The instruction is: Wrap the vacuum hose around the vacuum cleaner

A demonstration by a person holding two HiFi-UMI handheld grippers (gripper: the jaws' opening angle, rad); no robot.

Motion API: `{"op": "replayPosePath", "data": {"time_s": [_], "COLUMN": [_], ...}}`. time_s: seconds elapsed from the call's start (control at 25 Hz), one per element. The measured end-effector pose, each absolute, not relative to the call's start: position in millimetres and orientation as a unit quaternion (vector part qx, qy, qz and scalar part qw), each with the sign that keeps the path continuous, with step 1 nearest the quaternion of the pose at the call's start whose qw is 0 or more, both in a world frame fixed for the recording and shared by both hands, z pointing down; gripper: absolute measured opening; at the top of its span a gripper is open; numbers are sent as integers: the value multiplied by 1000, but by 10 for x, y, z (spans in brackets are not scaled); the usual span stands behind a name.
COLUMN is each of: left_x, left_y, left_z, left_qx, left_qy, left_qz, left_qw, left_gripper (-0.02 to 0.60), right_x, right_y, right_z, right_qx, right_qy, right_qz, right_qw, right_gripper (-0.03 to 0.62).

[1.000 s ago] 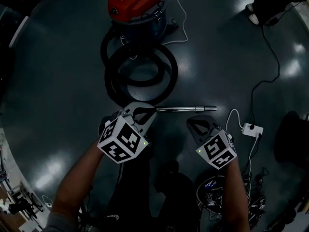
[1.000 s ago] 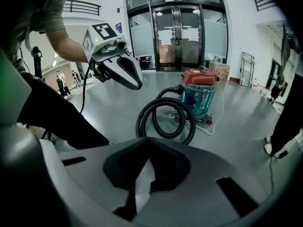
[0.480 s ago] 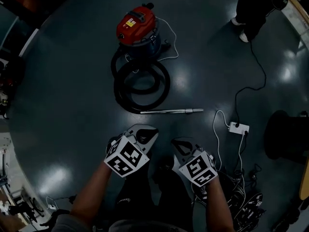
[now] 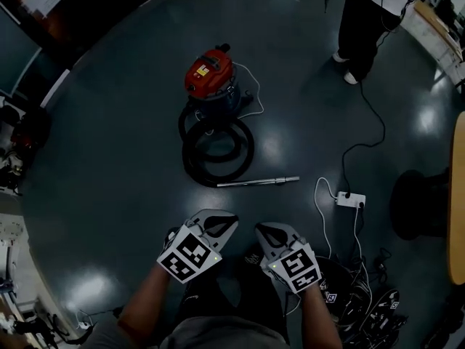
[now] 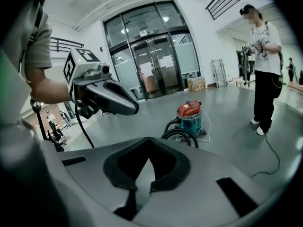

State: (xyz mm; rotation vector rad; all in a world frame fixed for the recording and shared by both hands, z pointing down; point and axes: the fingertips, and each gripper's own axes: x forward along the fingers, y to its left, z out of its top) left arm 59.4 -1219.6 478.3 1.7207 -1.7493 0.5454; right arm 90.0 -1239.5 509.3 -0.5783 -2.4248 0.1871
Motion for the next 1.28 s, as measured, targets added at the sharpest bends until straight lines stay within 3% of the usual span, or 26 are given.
{"op": "replayPosePath", "data": {"time_s": [0.32, 0.72, 1.28], "left_x": [707, 803, 980], "left_y": [-11975, -11459, -10964], "left_z": [3993, 3065, 2407], "left_qx": [663, 685, 712], "left_qy": [-682, -694, -687], "left_qz": [168, 118, 70], "left_qw": [259, 186, 128], "left_gripper": [6, 6, 6], "right_x": [939, 1059, 1230], "right_y": [-12221, -11562, -11123], "right_z": [4081, 3088, 2346], "right_qx": [-150, -70, -13], "right_qy": [-952, -977, -992], "right_qz": [121, 95, 58], "right_qw": [237, 175, 112], "right_gripper": [5, 5, 5]}}
